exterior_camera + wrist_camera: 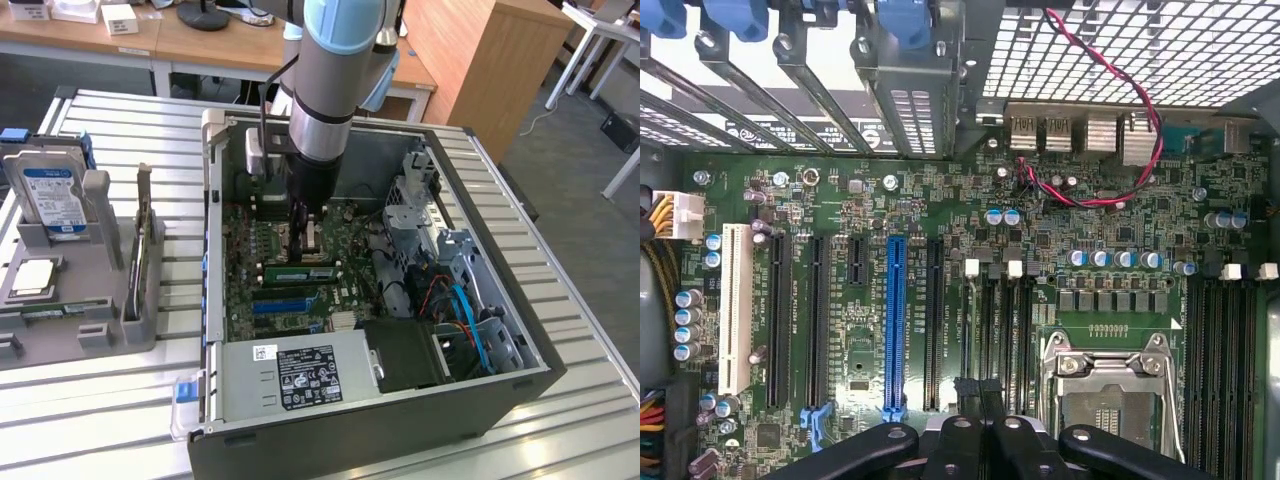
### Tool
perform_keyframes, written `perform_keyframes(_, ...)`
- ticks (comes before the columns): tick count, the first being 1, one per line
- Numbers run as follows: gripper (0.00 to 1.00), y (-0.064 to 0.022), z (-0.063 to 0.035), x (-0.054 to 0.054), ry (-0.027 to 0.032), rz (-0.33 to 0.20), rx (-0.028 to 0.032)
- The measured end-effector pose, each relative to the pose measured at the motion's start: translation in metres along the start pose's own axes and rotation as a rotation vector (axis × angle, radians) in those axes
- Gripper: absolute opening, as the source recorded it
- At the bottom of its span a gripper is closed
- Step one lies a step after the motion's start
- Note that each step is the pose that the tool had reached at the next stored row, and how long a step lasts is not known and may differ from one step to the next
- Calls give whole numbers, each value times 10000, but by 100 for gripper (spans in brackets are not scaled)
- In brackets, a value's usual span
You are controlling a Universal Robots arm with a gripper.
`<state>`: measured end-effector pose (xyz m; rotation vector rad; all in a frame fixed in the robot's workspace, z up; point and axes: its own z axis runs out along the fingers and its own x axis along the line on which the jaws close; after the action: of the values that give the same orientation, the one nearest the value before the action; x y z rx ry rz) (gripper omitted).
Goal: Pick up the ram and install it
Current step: 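Press down the ram until it locks into place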
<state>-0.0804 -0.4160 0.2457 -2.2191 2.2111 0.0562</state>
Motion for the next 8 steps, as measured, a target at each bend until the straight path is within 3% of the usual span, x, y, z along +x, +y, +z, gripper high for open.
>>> perform_keyframes(4,11,0,0,0,0,-2,0)
perform_keyframes(8,11,58,1,0,-8,-1,7)
